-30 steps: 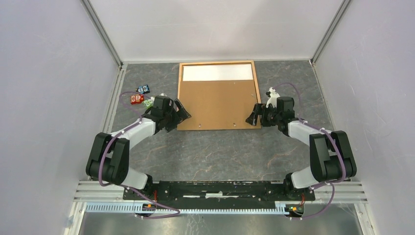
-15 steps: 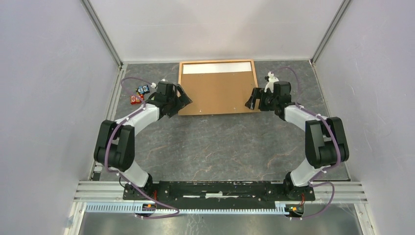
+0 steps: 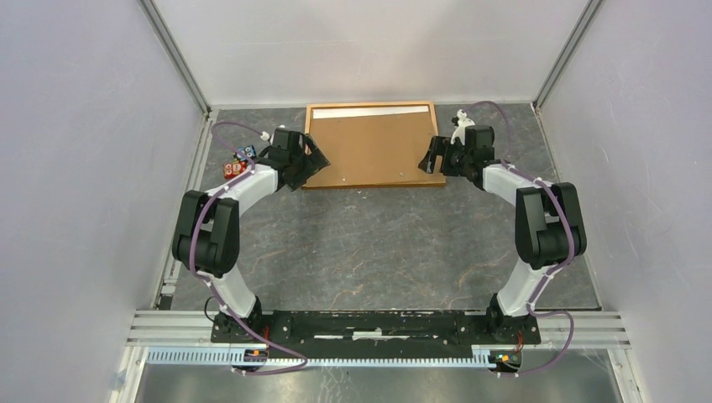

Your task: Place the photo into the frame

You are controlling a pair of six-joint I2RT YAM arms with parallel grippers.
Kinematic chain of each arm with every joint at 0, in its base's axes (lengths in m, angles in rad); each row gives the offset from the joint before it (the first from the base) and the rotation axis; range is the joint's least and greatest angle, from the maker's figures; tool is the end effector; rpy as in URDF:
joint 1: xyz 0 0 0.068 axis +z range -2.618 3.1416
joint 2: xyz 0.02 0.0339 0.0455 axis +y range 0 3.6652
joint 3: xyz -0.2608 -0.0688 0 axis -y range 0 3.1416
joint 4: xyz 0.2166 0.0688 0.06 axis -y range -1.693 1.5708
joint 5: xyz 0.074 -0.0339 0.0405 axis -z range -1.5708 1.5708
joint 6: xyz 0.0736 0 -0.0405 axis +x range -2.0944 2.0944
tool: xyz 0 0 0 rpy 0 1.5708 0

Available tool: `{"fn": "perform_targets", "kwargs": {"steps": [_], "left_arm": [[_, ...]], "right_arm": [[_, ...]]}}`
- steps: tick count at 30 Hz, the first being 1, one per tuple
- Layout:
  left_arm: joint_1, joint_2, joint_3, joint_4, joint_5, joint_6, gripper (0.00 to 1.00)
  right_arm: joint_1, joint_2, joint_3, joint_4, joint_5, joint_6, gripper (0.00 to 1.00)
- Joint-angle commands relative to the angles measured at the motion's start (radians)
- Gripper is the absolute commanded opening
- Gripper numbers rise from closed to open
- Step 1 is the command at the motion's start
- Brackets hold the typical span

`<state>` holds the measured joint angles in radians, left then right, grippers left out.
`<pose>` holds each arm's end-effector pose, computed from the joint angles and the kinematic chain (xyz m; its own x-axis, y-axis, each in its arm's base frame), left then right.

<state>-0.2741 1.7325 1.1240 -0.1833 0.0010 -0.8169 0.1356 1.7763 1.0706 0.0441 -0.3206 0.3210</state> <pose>0.3636 -0.1023 0.1913 -0.6667 -0.5698 -0.4804 -0.3137 0.7992 -0.5127 0.3838 0.0758 0.1856 -0.6959 0.2073 -0.6876 -0.1635 0.8866 0.4327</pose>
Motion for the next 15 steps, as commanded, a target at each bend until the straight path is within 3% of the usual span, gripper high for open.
{"fn": "perform_targets", "kwargs": {"steps": [1, 15], "left_arm": [[0.01, 0.019, 0.059, 0.047, 0.023, 0.049, 1.0], [0.12, 0.052, 0.117, 0.013, -0.017, 0.115, 1.0]], "right_arm": [[0.015, 0.026, 0.051, 0.052, -0.071, 0.03, 0.91], [-0.056, 0.105, 0.128, 0.024, -0.037, -0.016, 0.98]]}}
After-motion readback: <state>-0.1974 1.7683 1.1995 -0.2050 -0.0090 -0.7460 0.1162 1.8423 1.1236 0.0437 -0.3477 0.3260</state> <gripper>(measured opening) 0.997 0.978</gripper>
